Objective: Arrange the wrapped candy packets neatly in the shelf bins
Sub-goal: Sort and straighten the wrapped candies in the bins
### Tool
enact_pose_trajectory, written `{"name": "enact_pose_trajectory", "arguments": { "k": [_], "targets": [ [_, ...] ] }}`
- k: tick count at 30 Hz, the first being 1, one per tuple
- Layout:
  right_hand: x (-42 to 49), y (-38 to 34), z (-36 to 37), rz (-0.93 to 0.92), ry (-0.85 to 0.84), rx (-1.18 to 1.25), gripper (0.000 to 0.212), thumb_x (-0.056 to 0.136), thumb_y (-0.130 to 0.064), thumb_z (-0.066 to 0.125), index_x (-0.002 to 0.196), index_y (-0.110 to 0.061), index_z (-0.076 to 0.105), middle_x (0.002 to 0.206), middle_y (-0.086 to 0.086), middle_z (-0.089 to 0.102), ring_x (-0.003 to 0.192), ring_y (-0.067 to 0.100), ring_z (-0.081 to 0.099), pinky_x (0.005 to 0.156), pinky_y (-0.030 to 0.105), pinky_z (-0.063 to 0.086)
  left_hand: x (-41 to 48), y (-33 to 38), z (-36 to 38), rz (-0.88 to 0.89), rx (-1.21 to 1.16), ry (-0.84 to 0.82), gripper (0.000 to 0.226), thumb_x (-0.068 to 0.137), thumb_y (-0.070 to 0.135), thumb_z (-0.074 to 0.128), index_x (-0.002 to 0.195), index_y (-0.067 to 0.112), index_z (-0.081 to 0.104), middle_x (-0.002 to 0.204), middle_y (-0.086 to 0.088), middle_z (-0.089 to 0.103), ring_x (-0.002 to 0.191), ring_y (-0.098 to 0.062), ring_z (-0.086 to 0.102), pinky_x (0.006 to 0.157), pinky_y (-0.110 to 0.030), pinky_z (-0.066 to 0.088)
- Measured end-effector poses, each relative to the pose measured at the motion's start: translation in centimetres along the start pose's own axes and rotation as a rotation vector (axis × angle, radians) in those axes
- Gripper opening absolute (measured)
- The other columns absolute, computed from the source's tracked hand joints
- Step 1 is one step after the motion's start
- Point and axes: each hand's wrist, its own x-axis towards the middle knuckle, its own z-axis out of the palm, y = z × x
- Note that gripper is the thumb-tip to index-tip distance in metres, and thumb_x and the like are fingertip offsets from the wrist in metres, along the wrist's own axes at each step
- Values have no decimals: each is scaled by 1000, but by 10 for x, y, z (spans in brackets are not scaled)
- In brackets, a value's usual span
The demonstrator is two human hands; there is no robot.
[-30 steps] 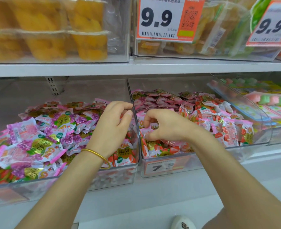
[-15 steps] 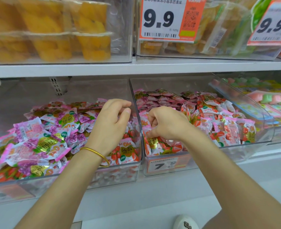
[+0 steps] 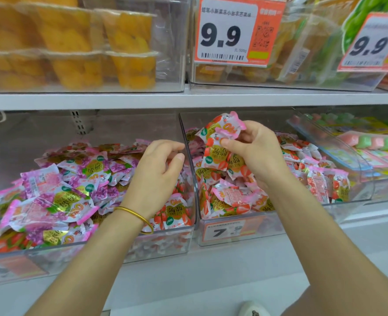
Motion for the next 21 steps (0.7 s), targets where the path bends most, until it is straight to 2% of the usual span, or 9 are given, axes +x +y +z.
{"name": "enact_pose_trajectory", "arguments": {
  "k": [2, 4, 6, 9, 11, 14, 15, 19, 21],
  "targets": [
    [-2, -4, 2, -40, -22, -18, 22, 82, -2, 67, 99, -17, 67, 94, -6, 72, 90, 6, 68, 81, 21, 54, -1, 3, 1, -19, -48, -1, 27, 93, 15, 49, 119, 16, 57, 110, 6, 50, 98, 7, 49, 81, 2, 36],
    [-4, -6, 3, -81, -75, -54, 22, 83, -4, 66, 102, -16, 67, 97, -6, 72, 93, 6, 67, 84, 23, 53, -1, 7, 2, -33, -124, 6, 35, 91, 16, 54, 125, 20, 52, 115, 6, 48, 103, 3, 52, 80, -3, 42],
    [-5, -9, 4, -115, -155, -79, 21, 83, -4, 66, 99, -18, 68, 97, -6, 72, 94, 8, 67, 85, 26, 53, -1, 12, 1, -36, -221, -3, 49, 87, 18, 60, 131, 28, 43, 121, 10, 47, 107, 5, 51, 81, -8, 46],
    [-7, -13, 9, -162, -259, -76, 22, 83, -2, 65, 92, -22, 69, 90, -8, 72, 88, 4, 67, 81, 21, 51, -3, 22, -3, 8, -330, -18, 61, 82, 15, 67, 131, 34, 37, 122, 19, 47, 109, 10, 48, 83, -9, 45],
    [-9, -17, 13, -186, -283, -85, 21, 83, -3, 66, 91, -22, 70, 88, -7, 72, 86, 4, 67, 80, 21, 52, -4, 25, -6, 35, -339, -8, 60, 81, 13, 67, 132, 29, 41, 122, 18, 49, 109, 5, 51, 87, -14, 45],
    [-12, -26, 24, -242, -247, -132, 15, 81, -9, 71, 89, -22, 71, 88, -7, 72, 85, 7, 68, 82, 28, 54, -3, 24, -16, -17, -439, 12, 58, 82, 12, 67, 132, 27, 42, 122, 4, 55, 108, -9, 56, 92, -32, 49],
    [-13, -30, 29, -269, -232, -174, 14, 80, -13, 71, 87, -24, 70, 87, -10, 71, 85, 7, 67, 82, 30, 55, -3, 22, -21, -34, -477, 12, 57, 82, 13, 66, 131, 28, 42, 122, 0, 55, 107, -13, 57, 90, -34, 50],
    [-21, -43, 54, -321, -174, -328, 7, 81, -26, 71, 86, -22, 70, 81, -15, 66, 80, 4, 63, 76, 25, 52, -6, 15, -49, -65, -541, -9, 40, 86, 6, 62, 119, 24, 49, 110, -3, 61, 91, -13, 62, 70, -23, 52],
    [-22, -46, 63, -307, -146, -366, 12, 85, -29, 66, 88, -20, 72, 79, -16, 65, 77, 3, 61, 73, 20, 49, -9, 9, -60, -138, -525, 38, 31, 86, 9, 62, 111, 23, 51, 103, -2, 63, 87, -16, 63, 67, -27, 55]
  ]
}}
